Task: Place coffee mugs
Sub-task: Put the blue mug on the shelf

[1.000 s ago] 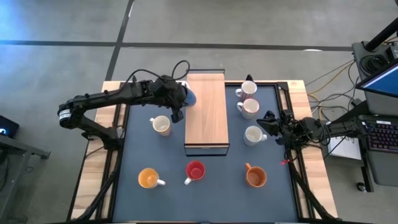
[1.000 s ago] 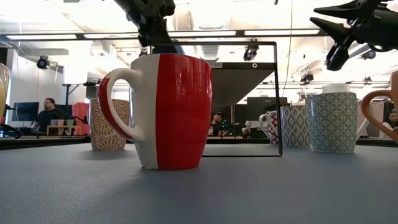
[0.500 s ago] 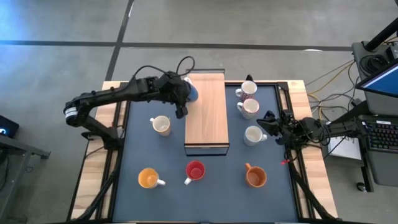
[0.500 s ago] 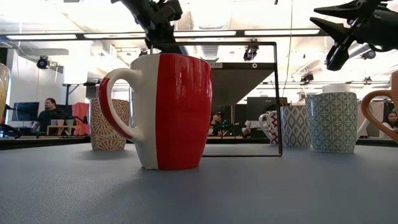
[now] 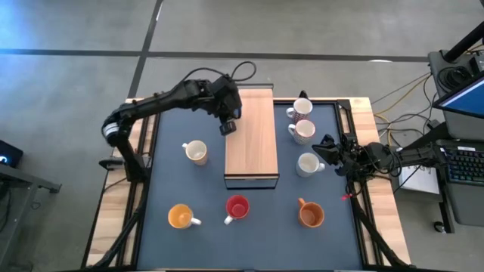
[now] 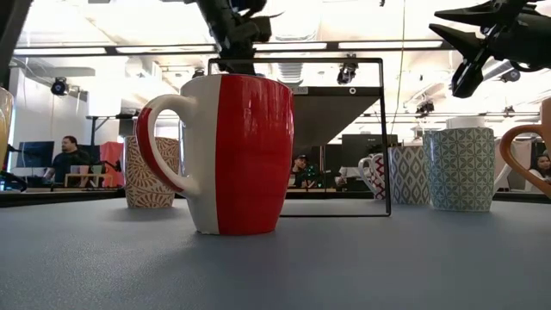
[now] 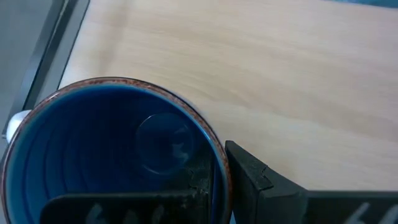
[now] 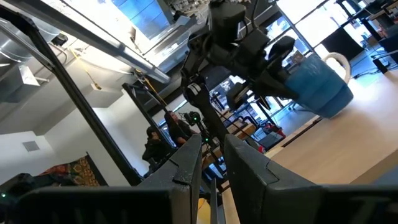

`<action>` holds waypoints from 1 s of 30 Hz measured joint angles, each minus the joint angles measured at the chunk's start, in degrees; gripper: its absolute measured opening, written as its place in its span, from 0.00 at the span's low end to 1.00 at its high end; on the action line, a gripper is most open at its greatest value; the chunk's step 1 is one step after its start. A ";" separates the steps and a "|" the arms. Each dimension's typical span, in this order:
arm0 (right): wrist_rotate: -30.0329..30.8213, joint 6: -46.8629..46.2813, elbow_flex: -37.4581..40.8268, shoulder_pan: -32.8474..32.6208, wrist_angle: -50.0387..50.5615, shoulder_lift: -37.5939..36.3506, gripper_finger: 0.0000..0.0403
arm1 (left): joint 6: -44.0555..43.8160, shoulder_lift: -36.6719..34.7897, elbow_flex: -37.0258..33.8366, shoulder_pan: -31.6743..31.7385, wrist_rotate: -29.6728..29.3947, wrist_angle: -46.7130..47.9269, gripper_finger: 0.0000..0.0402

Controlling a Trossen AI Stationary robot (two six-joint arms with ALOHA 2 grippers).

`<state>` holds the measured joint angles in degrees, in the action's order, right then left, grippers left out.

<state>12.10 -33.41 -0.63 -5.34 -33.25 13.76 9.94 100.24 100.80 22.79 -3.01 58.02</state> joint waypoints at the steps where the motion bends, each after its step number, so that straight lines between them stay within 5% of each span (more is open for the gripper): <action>1: 0.00 0.00 0.00 0.00 0.00 0.00 0.15 | 0.10 0.63 0.72 0.17 0.06 0.29 0.03; 30: 0.00 -0.01 -0.02 0.01 0.00 0.00 0.15 | 3.64 3.05 2.70 2.56 -0.55 -2.21 0.11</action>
<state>12.10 -33.42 -0.64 -5.33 -33.26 13.76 13.58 103.29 103.50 25.34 -3.55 55.81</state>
